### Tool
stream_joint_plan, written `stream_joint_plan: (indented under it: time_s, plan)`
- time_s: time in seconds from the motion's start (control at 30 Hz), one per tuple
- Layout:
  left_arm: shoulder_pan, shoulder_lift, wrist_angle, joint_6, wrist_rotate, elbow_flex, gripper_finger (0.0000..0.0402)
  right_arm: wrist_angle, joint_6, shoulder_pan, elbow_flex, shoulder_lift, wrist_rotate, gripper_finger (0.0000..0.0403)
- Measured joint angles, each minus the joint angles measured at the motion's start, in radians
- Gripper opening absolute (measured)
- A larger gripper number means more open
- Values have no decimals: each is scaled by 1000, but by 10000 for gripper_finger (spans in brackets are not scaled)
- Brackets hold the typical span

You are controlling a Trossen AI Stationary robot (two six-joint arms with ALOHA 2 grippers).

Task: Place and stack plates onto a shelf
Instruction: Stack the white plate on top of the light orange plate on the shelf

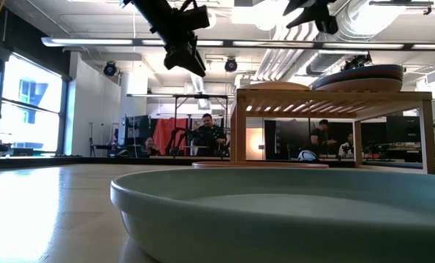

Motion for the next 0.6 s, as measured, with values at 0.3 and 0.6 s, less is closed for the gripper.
stream_joint_plan:
  time_s: [0.3, 0.6]
  plan:
    - [0, 0, 2, 1, 0, 0, 122, -125, 351, 323, 0, 23, 148, 105]
    - [0, 0, 8, 0, 11, 0, 122, -158, 695, 627, 0, 155, 219, 105]
